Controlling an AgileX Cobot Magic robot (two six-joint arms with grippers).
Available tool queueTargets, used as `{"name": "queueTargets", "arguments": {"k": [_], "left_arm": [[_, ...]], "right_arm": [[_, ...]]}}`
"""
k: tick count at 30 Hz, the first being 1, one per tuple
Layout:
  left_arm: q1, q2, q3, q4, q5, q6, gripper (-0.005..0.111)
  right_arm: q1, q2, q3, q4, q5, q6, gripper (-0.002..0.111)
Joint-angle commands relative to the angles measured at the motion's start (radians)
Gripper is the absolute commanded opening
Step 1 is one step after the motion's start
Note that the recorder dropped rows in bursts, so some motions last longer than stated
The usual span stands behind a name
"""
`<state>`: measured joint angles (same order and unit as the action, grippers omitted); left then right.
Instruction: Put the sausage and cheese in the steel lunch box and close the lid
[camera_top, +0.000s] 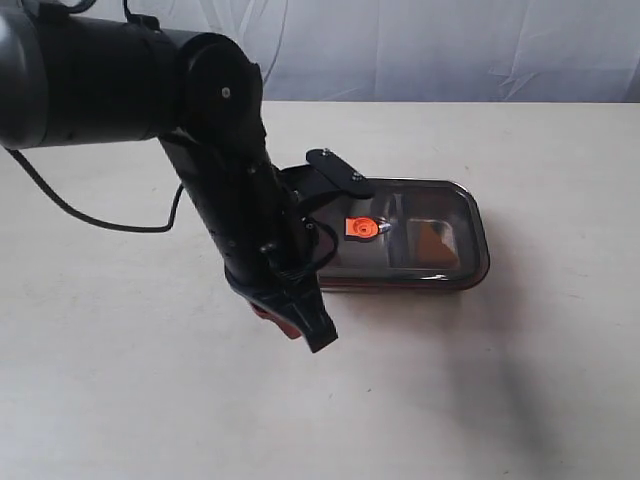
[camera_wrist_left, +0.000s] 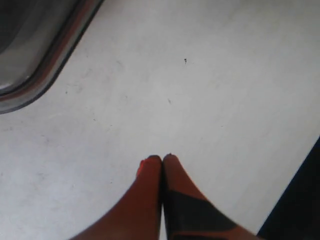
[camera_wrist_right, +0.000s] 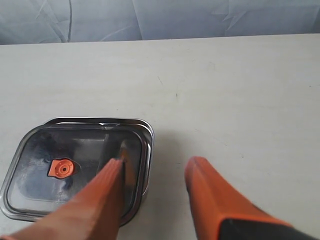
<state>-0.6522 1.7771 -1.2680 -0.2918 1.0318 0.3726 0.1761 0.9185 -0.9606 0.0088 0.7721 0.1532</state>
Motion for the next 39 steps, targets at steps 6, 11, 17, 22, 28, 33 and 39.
{"name": "queueTargets", "arguments": {"k": [6,11,17,22,28,33,39], "left_arm": [[0.004,0.096,-0.025,-0.017,-0.023,0.001,0.000],[0.004,0.120,-0.028,0.070,-0.058,-0.060,0.000],[0.004,0.125,-0.028,0.085,-0.100,-0.060,0.000],[0.004,0.125,-0.028,0.085,-0.141,-0.060,0.000],[0.004,0.125,-0.028,0.085,-0.178,-0.060,0.000],[0.004,0.125,-0.028,0.085,-0.206,-0.060,0.000],[0.004,0.125,-0.028,0.085,-0.222,-0.060,0.000]], "right_arm": [[-0.005,-0.006,-0.002,-0.009,-0.020,-0.002,0.040],[-0.005,-0.006,-0.002,-0.009,-0.020,-0.002,0.040],[-0.005,-0.006,-0.002,-0.018,-0.020,-0.002,0.040],[-0.005,-0.006,-0.002,-0.023,-0.020,-0.002,0.040],[-0.005,-0.006,-0.002,-0.023,-0.024,-0.002,0.040],[-0.005,-0.006,-0.002,-0.023,-0.024,-0.002,0.040],[-0.005,-0.006,-0.002,-0.023,-0.024,-0.002,0.040]]}}
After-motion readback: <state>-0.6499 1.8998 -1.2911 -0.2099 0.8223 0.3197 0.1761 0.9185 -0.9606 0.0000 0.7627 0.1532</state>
